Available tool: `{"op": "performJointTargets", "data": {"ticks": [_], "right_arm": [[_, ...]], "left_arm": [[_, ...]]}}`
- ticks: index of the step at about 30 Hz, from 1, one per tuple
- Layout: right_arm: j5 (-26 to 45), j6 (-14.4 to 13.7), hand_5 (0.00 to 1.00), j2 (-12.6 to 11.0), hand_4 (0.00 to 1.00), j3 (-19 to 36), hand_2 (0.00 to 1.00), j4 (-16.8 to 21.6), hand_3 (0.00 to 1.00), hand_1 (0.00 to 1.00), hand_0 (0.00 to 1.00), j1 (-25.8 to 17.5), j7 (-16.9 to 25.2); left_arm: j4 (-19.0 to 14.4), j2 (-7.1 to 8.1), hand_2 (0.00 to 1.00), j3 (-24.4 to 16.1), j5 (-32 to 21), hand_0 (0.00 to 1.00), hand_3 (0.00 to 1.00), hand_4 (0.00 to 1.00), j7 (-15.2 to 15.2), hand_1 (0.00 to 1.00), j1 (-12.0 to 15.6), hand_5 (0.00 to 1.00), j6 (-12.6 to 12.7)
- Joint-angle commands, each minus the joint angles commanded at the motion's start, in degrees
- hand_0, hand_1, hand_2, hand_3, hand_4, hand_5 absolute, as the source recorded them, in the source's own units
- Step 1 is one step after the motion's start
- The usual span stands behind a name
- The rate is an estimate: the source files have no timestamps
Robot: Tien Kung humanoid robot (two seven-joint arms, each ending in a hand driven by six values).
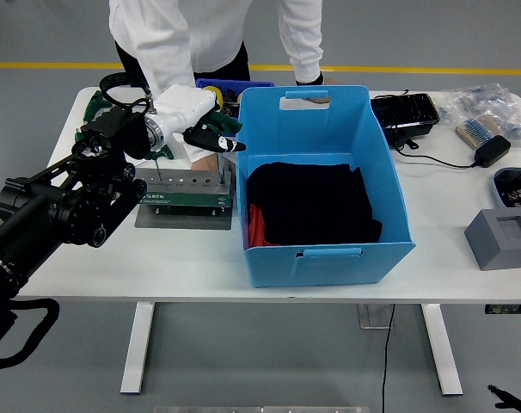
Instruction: Lift tool from toolbox,place it in box,lift tool from toolbox,place it in box
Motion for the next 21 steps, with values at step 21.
{"op": "performJointTargets", "data": {"ticks": [21], "right_arm": [[0.50, -0.04, 0.659, -0.03, 0.791, -0.26, 0.661, -0.06, 0.549, 0.602, 0.623, 0.14, 0.15]], "left_arm": [[0.76, 0.37, 0.002, 0.53, -3.33, 0.095, 0.007, 0.998, -3.12, 0.002, -0.27, 0.805, 5.21]]}}
